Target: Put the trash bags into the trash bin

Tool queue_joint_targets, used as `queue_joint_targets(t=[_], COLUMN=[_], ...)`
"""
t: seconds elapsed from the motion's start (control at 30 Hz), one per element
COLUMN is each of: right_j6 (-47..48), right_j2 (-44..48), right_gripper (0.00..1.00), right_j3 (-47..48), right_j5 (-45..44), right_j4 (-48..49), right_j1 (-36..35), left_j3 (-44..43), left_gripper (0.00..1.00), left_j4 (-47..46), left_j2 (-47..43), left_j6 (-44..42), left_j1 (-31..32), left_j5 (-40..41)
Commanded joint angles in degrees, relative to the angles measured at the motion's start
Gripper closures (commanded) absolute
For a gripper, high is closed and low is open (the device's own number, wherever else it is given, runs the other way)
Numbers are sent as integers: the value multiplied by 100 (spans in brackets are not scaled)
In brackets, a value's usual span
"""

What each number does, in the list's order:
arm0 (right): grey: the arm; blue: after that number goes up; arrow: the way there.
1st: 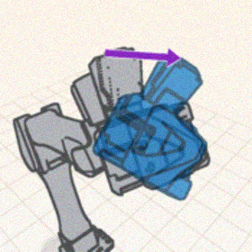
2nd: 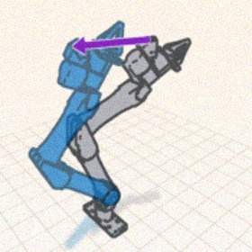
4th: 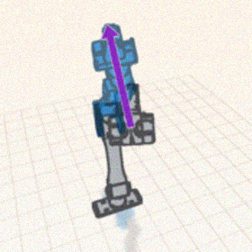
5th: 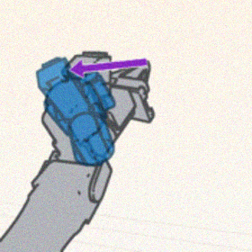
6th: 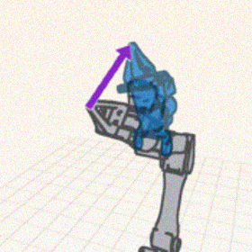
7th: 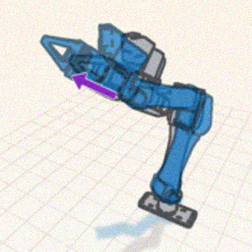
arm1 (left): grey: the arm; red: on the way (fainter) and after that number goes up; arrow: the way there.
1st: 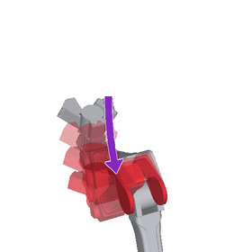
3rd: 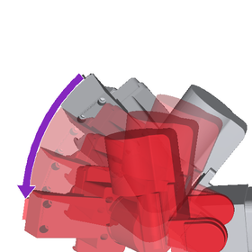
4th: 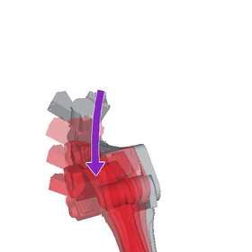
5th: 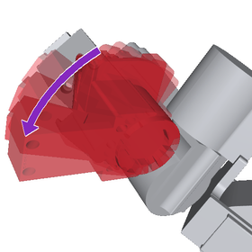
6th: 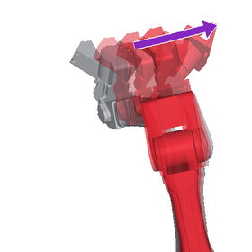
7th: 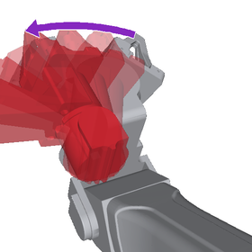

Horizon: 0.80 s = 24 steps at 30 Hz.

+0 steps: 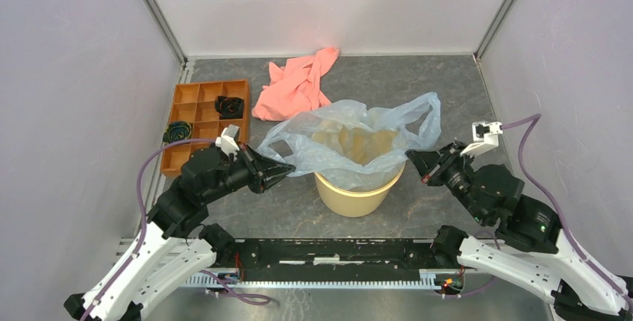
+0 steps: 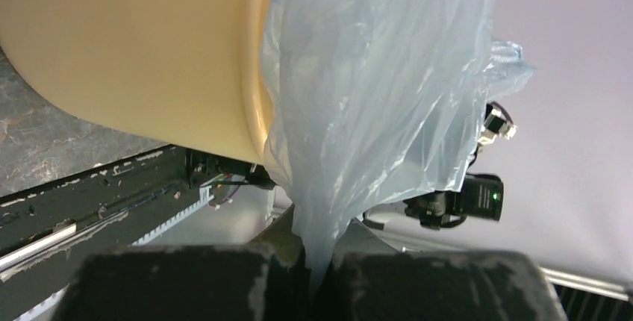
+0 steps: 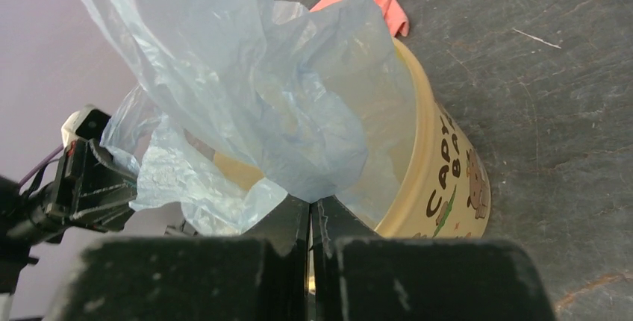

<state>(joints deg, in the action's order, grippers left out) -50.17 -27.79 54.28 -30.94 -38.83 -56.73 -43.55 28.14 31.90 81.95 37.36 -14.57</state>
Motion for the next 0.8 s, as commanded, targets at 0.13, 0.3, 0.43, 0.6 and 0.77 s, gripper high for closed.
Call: queue_joint_targets(t=[0.13,0.3,0.43,0.6,0.77], right_j6=[377,240,221,314,391], right_j2=[260,521,621,595,688], right_gripper=[99,100,99,99,99], right_j3=[121,-89,-62,-62,-372], right_j5=[1315,1466,1536,1580,1275], right_j4=[-515,-924,-1241,-1609,-1937], right_j1=[3,6,4,9,1], left_j3=[51,270,364,571,891], left_gripper=[98,98,98,98,98], left_j4=[-2,57,523,1090,1115], left_j2=[-236,-229,-221,-124,-211], left_j6=[-737,-998,-1344,-1806,-1774], left_j1=[30,25,27,27,27], left_j5=[-1173,-1679,-1858,-1697,-1237])
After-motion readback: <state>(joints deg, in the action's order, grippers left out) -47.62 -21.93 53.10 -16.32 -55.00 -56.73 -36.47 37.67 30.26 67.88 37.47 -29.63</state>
